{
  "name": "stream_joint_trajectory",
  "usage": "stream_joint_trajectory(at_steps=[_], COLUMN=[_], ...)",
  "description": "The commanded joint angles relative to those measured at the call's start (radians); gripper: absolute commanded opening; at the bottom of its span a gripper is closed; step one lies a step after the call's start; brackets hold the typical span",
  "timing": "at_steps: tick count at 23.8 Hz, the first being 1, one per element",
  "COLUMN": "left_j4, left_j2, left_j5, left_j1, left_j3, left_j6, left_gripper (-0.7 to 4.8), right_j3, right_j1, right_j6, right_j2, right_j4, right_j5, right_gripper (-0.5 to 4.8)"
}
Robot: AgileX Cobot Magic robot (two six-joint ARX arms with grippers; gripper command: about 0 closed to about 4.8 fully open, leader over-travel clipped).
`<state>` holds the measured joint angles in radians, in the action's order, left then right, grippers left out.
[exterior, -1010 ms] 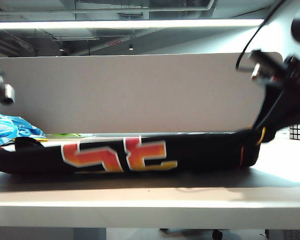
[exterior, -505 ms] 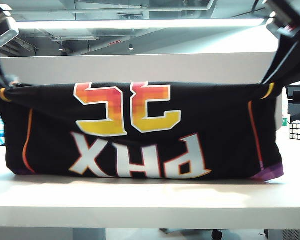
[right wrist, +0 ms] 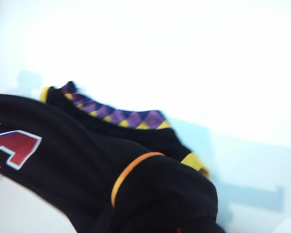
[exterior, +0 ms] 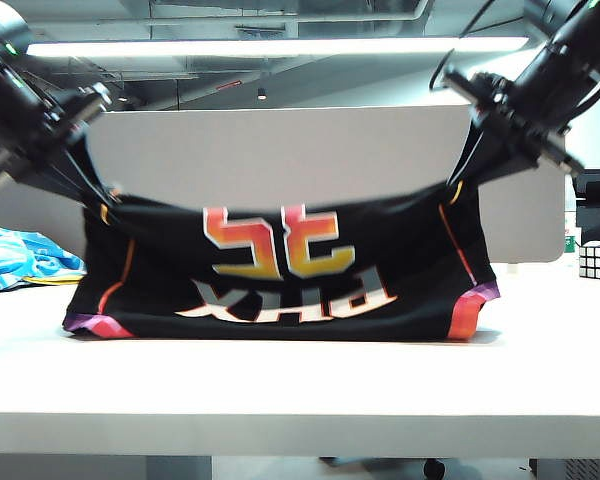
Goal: Fold the bottom side of the basketball jersey horizontally towards the center, about one-third of the way, and then fold the bottom of the basketball jersey up towards the top, creating a neat rectangle.
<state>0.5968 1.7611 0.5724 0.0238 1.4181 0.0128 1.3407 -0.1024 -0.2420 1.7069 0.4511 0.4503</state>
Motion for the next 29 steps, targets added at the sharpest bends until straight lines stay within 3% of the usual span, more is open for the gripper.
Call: stream_joint_trajectory(at_steps=[1,8,13,15,16,18,19,23,26,27,29], left_j4=[-0.069,-0.124,-0.235,-0.28,-0.317,-0.35,-0.359,-0.343,-0.299,-0.287,-0.253], left_j2=[0.064,0.184,0.198,0.198,0.198,0.198,0.198,0.188,0.167,0.161,0.151], left_j5=[-0.016,-0.066,-0.154,-0.15,-0.151,-0.154,-0.154,-0.145,-0.077,-0.044,0.047], left_j1=[-0.011,-0.038,-0.038,-0.034,-0.033,-0.032,-0.031,-0.027,-0.019,-0.019,-0.004], left_j3=[0.052,0.145,0.144,0.144,0.144,0.144,0.144,0.145,0.145,0.144,0.143], left_j6=[0.0,0.006,0.023,0.023,0.022,0.021,0.021,0.022,0.022,0.022,0.04], left_gripper=[-0.06,-0.06,0.08,0.98,2.17,2.93,3.09,3.1,3.09,3.01,2.08], right_j3=[0.059,0.117,0.12,0.12,0.121,0.121,0.122,0.122,0.122,0.122,0.121], right_j1=[0.0,0.0,0.018,0.04,0.058,0.083,0.092,0.148,0.181,0.185,0.189], right_j6=[0.003,0.004,0.004,0.0,-0.011,-0.02,-0.02,-0.035,-0.078,-0.077,-0.027], right_j2=[0.061,0.171,0.195,0.196,0.195,0.195,0.195,0.185,0.149,0.137,0.105], right_j4=[-0.008,-0.047,-0.15,-0.196,-0.231,-0.254,-0.255,-0.245,-0.209,-0.19,-0.137], right_j5=[-0.008,-0.026,-0.033,-0.026,-0.026,-0.02,-0.013,0.087,0.196,0.205,0.201], right_gripper=[-0.06,-0.06,0.11,0.97,2.2,3.12,3.29,3.28,3.22,2.96,1.35])
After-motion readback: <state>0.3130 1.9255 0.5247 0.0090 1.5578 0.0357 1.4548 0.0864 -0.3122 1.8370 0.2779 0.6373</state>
